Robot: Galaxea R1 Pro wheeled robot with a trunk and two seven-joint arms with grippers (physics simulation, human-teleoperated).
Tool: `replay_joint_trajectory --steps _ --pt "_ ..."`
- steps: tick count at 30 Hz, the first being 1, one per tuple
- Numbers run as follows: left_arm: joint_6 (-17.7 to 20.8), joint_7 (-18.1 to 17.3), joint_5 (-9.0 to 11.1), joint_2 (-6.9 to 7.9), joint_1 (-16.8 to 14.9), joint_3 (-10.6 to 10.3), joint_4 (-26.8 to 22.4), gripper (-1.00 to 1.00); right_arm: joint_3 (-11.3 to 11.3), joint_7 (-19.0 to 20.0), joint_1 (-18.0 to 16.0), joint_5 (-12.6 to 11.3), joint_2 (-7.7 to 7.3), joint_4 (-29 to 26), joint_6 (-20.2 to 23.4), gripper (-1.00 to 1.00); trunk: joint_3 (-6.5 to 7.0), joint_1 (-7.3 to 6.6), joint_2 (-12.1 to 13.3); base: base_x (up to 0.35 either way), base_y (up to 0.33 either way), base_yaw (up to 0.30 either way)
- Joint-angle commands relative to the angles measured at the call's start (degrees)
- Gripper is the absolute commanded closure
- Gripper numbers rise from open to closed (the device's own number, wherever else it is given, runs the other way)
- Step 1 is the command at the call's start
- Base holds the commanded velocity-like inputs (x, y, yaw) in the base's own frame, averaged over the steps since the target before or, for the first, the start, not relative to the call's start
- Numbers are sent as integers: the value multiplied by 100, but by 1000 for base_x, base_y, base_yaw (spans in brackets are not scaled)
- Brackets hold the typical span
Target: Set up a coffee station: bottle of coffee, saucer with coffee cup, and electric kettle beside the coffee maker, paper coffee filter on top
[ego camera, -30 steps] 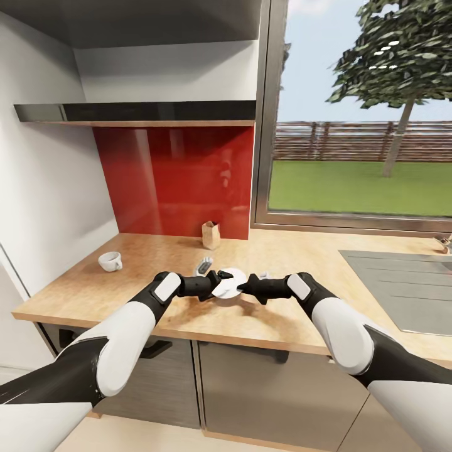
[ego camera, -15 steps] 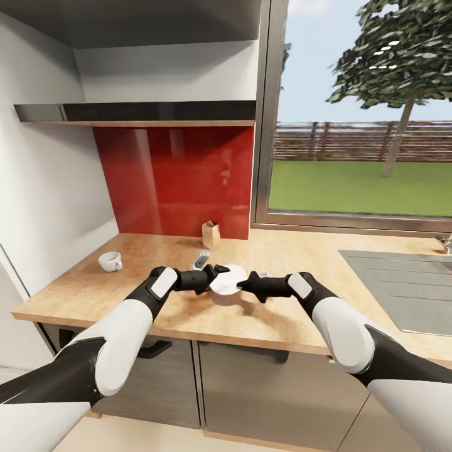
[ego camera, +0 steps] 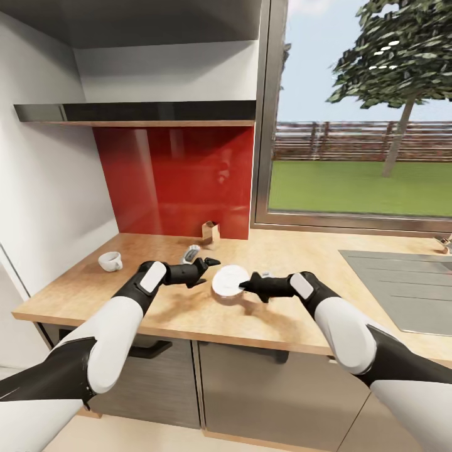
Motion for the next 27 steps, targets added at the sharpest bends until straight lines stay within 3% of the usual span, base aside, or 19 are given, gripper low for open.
replay_joint_trajectory --steps 1,7,13,18,24,27 --pt "38 -16 -26 32 -5 50 -5 -100 17 41 -1 -107 -9 -12 44 100 -7 0 -4 0 0 0" --pt "38 -35 -26 161 -5 55 -6 -100 17 140 -1 -176 -79 -19 63 100 -7 0 -4 0 0 0" --pt "38 -67 -19 265 -4 63 -7 -100 19 170 -9 -232 -241 -27 81 100 -7 0 -4 0 0 0" --pt "38 -303 -19 311 -5 70 -114 -100 20 175 -22 -366 -352 -108 94 100 -7 0 -4 0 0 0" --pt "63 -456 -18 325 -6 75 -336 -100 21 184 -26 -728 -589 -330 104 100 -7 0 -4 0 0 0" --pt "223 -582 -12 327 -6 81 -551 -100 21 185 -27 -1089 -837 -475 106 100 -7 0 -4 0 0 0"
